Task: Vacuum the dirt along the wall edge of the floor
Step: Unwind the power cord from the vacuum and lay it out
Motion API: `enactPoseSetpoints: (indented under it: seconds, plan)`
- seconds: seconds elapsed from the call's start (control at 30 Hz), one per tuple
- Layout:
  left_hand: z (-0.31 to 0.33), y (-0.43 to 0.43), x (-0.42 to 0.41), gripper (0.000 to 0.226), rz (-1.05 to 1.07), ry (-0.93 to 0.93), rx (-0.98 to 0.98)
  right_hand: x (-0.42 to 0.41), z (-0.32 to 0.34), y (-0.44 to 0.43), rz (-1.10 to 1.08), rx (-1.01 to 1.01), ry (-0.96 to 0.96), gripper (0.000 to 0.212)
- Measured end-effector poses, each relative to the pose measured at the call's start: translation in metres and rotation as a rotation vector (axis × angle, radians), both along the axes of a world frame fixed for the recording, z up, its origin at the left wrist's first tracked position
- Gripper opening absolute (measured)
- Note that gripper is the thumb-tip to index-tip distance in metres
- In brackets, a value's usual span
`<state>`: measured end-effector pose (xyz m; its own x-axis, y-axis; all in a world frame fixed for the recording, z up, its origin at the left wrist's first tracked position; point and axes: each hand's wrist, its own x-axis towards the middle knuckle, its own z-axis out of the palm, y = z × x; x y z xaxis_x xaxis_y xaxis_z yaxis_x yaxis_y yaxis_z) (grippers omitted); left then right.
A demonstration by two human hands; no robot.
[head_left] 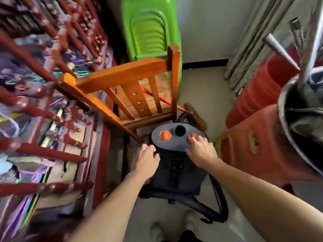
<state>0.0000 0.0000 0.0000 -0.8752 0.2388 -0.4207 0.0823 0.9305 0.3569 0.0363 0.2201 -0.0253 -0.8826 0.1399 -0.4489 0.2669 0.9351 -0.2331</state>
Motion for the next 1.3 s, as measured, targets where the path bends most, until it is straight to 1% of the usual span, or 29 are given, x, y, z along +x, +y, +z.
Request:
enactPoseSetpoints:
  seconds: [0.1, 0.2, 0.3, 0.4, 0.5, 0.63, 0.73, 0.87, 1.13, 1.23, 1.3]
  plan:
    - [-0.041, 0.023, -0.02, 0.034, -0.001, 0.077, 0.06, -0.016, -0.043, 0.003, -0.079, -0.008, 0.08, 0.056]
    - [-0.075, 0.042, -0.037, 0.048, -0.028, 0.132, 0.012, -0.024, -0.08, -0.004, -0.171, -0.023, 0.098, 0.059]
    - [-0.112, 0.047, -0.04, 0.058, -0.052, 0.154, -0.029, -0.017, -0.108, -0.013, -0.251, 0.035, 0.24, 0.056]
    - [-0.133, 0.046, -0.03, 0.06, -0.06, 0.247, -0.042, -0.014, -0.117, -0.021, -0.294, 0.074, 0.355, 0.057]
    - [-0.138, 0.046, -0.026, 0.057, -0.045, 0.301, -0.005, -0.014, -0.118, -0.021, -0.294, 0.088, 0.33, 0.055]
    - [-0.138, 0.042, -0.019, 0.057, -0.049, 0.279, -0.012, -0.005, -0.117, -0.025, -0.31, 0.083, 0.312, 0.054]
    - [-0.137, 0.034, 0.003, 0.058, -0.073, 0.287, -0.02, 0.016, -0.116, -0.035, -0.333, 0.093, 0.334, 0.053]
    - [-0.138, 0.009, 0.044, 0.058, -0.082, 0.287, -0.016, 0.057, -0.116, -0.059, -0.344, 0.109, 0.367, 0.053]
    - [-0.133, -0.047, 0.148, 0.061, -0.136, 0.264, -0.016, 0.155, -0.111, -0.108, -0.31, 0.106, 0.244, 0.06]
    - [-0.132, -0.064, 0.184, 0.068, -0.144, 0.272, 0.026, 0.19, -0.11, -0.126, -0.333, 0.089, 0.26, 0.063]
    - [-0.133, -0.071, 0.204, 0.067, -0.15, 0.301, 0.042, 0.212, -0.112, -0.136, -0.361, 0.096, 0.272, 0.061]
